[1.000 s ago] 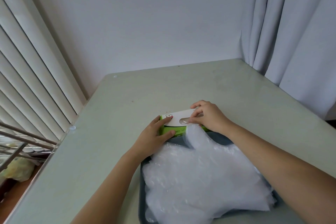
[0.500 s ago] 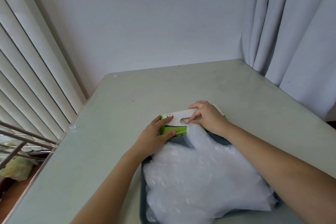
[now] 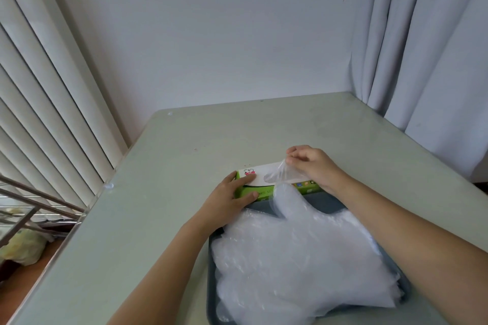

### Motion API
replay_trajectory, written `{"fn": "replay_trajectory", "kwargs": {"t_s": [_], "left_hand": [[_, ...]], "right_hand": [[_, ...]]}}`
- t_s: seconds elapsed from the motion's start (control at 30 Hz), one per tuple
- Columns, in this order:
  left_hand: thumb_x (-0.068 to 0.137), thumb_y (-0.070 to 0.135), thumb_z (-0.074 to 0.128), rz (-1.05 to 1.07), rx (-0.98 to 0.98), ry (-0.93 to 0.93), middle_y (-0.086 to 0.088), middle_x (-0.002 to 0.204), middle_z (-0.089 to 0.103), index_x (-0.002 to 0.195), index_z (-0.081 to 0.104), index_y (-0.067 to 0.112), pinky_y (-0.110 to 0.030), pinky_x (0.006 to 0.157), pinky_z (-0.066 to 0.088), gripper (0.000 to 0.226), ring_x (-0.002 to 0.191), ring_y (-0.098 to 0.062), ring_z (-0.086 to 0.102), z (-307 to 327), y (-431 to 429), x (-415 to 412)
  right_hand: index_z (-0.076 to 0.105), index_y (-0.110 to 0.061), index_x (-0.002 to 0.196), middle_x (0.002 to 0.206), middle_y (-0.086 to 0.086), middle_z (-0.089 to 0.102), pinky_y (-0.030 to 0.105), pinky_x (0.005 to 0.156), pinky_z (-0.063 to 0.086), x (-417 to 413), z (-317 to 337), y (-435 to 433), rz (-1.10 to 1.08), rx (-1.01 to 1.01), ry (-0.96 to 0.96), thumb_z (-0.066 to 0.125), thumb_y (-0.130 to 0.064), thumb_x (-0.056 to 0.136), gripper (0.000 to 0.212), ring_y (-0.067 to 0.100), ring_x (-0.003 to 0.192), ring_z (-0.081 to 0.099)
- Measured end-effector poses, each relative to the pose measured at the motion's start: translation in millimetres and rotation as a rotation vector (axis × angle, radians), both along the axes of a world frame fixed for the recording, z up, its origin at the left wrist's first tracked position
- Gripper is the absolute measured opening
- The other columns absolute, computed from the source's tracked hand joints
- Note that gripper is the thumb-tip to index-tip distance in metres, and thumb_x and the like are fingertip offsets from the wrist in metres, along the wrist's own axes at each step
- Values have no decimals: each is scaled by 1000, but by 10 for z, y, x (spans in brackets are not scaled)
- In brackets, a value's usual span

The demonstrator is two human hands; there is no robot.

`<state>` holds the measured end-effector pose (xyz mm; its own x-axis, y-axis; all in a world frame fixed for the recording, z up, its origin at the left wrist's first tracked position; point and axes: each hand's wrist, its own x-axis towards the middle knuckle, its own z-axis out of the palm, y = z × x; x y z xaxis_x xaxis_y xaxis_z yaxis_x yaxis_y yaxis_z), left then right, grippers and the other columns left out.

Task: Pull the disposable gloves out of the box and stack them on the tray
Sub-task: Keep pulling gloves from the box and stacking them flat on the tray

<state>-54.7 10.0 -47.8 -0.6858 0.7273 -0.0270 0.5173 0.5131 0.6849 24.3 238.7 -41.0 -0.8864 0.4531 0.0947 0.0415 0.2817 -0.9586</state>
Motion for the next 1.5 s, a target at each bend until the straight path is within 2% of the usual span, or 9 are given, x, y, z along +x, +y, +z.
{"fn": "replay_trajectory", "kwargs": {"t_s": [0.2,0.37,0.47,0.57,0.7,0.87,1.0,1.3,1.5], "left_hand": [[94,41,56,8,-57,10,1,158,20,142,42,38,-29,115,23,50,143,-16,26,11,11,3],[92,40,59,6,-92,-58,5,151,31,142,44,35,-26,111,28,52,138,-18,36,80,9,0],[93,39,59,12,-119,0,-2,152,33,139,50,27,-25,108,26,49,140,-22,34,302,31,77],[84,67,50,78,240,-148,1,141,52,124,65,26,-26,106,32,58,128,-14,50,608,36,302],[80,76,37,-74,549,-452,10,120,67,104,72,31,-23,102,40,62,117,-4,58,884,14,760],[85,44,63,-138,519,-292,4,91,73,100,73,12,-13,74,47,37,82,-1,66,1026,4,1210],[74,43,77,14,635,-243,1,72,61,88,68,-5,-21,64,40,50,65,-9,54,1040,-13,1313],[93,29,61,-159,464,275,12,72,70,91,78,20,-24,65,45,20,63,-12,58,1445,-329,1486],[94,28,58,-59,310,433,3,77,72,85,77,20,-12,46,33,23,37,-5,43,1658,-477,1475]], "right_hand": [[65,0,86,79,7,69,27,82,55,143,228,45,17,-859,290,53,-6,91,14,20,86,63],[75,-5,76,82,5,70,18,82,53,478,707,-32,258,-1186,530,95,-10,43,39,11,76,69],[75,-2,80,82,7,72,24,69,57,732,977,-177,265,-1182,618,96,-5,34,51,14,74,71],[72,2,97,92,12,71,31,69,59,908,1038,-364,298,-1200,607,94,-1,39,62,20,80,71],[73,3,97,96,15,72,32,65,58,1133,1003,-577,285,-1187,603,74,-6,69,30,22,79,72],[73,1,103,103,13,72,32,83,57,1251,974,-748,322,-1171,625,77,-9,64,41,20,87,71],[74,0,102,112,13,70,34,90,54,1334,972,-809,326,-1176,666,71,-12,65,39,21,96,70],[70,-4,110,116,12,68,47,101,47,1566,787,-778,418,-1060,681,71,-14,80,31,31,114,61],[69,-11,118,135,19,55,48,94,50,1697,856,-706,362,-918,457,47,-75,77,79,34,123,54]]}}
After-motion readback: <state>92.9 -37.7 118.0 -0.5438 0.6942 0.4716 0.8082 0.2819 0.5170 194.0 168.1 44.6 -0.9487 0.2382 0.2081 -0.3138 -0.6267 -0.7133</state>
